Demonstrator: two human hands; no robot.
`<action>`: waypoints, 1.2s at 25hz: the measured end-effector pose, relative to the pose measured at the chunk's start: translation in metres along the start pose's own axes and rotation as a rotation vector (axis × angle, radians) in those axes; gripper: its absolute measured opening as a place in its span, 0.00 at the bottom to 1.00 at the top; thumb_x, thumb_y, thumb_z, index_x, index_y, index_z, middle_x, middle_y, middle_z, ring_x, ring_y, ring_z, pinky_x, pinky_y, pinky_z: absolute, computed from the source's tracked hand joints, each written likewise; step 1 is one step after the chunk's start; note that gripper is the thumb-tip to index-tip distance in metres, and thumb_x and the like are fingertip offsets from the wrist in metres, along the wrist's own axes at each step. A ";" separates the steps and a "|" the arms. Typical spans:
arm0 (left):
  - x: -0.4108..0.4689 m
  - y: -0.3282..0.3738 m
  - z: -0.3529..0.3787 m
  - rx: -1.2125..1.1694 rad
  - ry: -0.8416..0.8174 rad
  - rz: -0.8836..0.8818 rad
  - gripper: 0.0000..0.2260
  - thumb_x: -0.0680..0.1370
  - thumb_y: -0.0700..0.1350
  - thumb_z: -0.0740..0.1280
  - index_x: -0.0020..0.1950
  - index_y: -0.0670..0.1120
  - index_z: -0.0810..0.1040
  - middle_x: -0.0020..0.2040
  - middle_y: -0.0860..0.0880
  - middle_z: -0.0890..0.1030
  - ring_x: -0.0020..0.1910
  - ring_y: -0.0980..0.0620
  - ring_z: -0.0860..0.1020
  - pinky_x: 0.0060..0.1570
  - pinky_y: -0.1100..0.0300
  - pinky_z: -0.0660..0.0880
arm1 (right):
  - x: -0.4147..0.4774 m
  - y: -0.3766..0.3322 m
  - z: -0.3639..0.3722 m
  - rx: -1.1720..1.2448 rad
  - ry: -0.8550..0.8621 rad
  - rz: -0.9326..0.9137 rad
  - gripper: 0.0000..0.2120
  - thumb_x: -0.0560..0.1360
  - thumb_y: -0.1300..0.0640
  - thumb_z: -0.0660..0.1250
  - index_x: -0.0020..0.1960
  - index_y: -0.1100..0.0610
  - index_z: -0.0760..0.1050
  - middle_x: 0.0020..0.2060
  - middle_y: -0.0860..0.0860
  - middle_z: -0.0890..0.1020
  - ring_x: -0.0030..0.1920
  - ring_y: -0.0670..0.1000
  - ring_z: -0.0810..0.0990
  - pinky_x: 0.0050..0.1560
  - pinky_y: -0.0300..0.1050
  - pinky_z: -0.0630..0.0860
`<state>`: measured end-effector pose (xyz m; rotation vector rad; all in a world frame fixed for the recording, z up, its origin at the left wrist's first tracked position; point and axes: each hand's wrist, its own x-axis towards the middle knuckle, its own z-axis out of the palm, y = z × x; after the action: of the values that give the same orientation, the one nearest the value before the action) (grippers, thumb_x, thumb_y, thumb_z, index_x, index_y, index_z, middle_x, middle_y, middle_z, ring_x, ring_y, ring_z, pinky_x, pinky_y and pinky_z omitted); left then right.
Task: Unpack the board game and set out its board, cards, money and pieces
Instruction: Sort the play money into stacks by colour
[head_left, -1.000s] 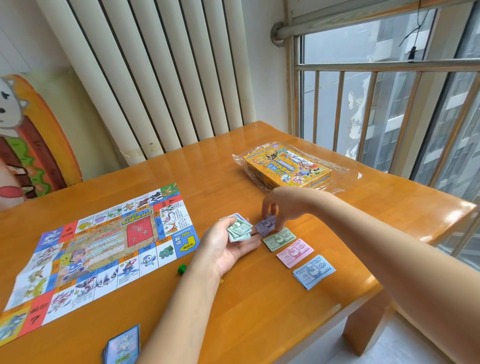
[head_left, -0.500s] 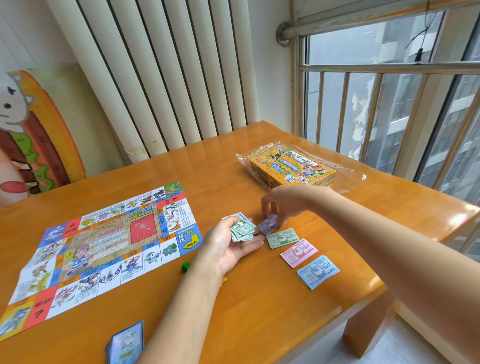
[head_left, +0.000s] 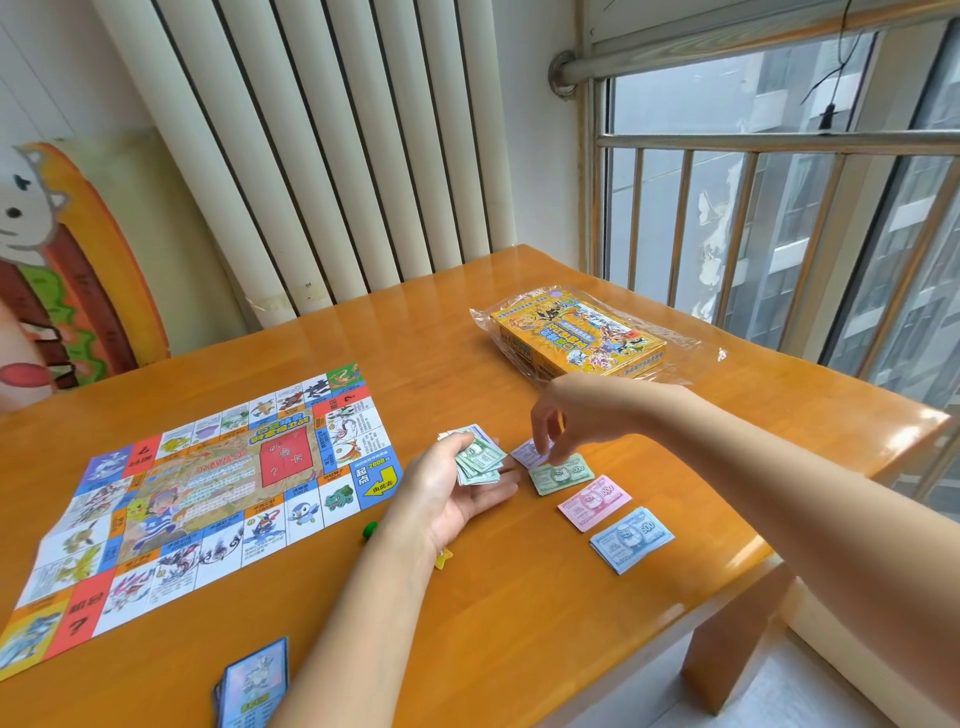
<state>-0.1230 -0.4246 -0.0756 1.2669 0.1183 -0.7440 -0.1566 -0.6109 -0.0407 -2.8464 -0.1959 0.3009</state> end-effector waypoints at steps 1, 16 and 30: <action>-0.001 -0.001 0.001 0.027 0.007 0.030 0.12 0.81 0.41 0.57 0.50 0.36 0.77 0.50 0.33 0.80 0.47 0.36 0.80 0.40 0.49 0.80 | -0.003 0.001 0.003 0.003 -0.014 -0.007 0.09 0.70 0.55 0.74 0.50 0.52 0.82 0.42 0.46 0.81 0.37 0.41 0.76 0.35 0.34 0.69; 0.030 -0.007 0.008 0.725 -0.023 0.223 0.20 0.74 0.51 0.63 0.53 0.35 0.80 0.45 0.39 0.83 0.38 0.46 0.79 0.42 0.56 0.72 | -0.015 0.008 0.009 0.096 -0.039 -0.050 0.07 0.71 0.59 0.73 0.48 0.50 0.83 0.35 0.35 0.78 0.38 0.37 0.77 0.39 0.34 0.72; 0.022 0.000 0.000 0.644 -0.102 0.272 0.13 0.81 0.45 0.59 0.46 0.45 0.82 0.50 0.44 0.84 0.42 0.50 0.80 0.38 0.60 0.74 | -0.020 0.008 0.012 0.155 0.092 -0.052 0.05 0.73 0.58 0.72 0.47 0.51 0.83 0.38 0.42 0.82 0.36 0.36 0.77 0.35 0.28 0.70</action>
<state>-0.1064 -0.4343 -0.0862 1.8041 -0.4010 -0.6255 -0.1776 -0.6190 -0.0507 -2.6894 -0.2177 0.1667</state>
